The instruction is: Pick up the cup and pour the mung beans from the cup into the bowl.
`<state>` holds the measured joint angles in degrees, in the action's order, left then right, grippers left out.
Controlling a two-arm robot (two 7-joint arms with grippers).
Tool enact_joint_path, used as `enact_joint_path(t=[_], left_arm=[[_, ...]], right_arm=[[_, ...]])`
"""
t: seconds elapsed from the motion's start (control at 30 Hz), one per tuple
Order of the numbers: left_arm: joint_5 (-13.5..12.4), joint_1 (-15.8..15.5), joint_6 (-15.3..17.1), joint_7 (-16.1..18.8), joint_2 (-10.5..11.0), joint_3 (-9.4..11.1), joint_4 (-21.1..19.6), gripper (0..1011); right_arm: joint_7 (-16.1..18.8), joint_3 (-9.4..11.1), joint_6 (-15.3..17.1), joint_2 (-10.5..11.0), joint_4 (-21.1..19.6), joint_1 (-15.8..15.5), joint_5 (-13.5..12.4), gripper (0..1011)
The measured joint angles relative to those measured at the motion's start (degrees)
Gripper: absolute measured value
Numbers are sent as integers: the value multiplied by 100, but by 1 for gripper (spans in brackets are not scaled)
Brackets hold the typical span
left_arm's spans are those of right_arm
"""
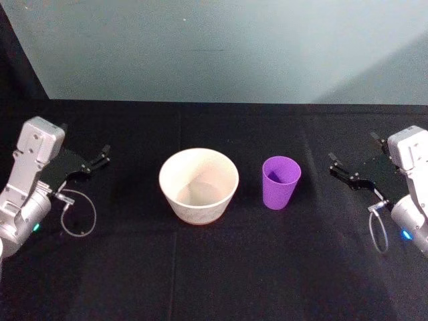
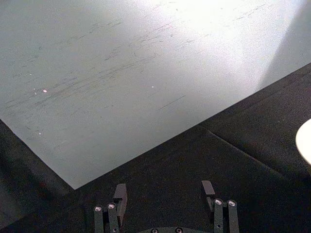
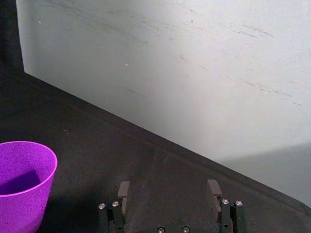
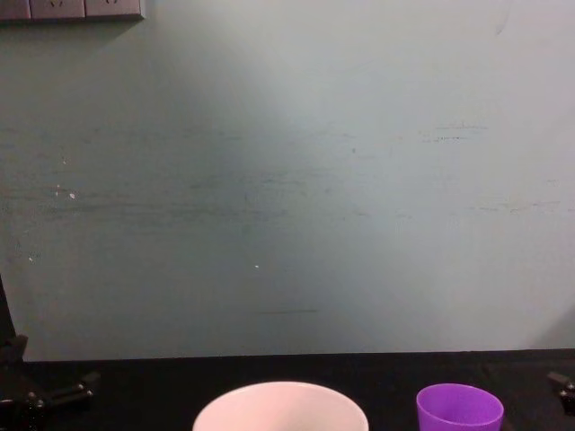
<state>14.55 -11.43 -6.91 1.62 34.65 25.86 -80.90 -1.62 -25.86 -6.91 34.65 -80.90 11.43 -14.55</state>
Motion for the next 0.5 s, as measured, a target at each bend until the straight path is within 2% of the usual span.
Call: enact_joint_path(t=[0.5], left_arm=[[0, 0, 0, 0, 0, 0, 0, 1000]], right_arm=[[0, 0, 0, 0, 0, 0, 0, 1003]])
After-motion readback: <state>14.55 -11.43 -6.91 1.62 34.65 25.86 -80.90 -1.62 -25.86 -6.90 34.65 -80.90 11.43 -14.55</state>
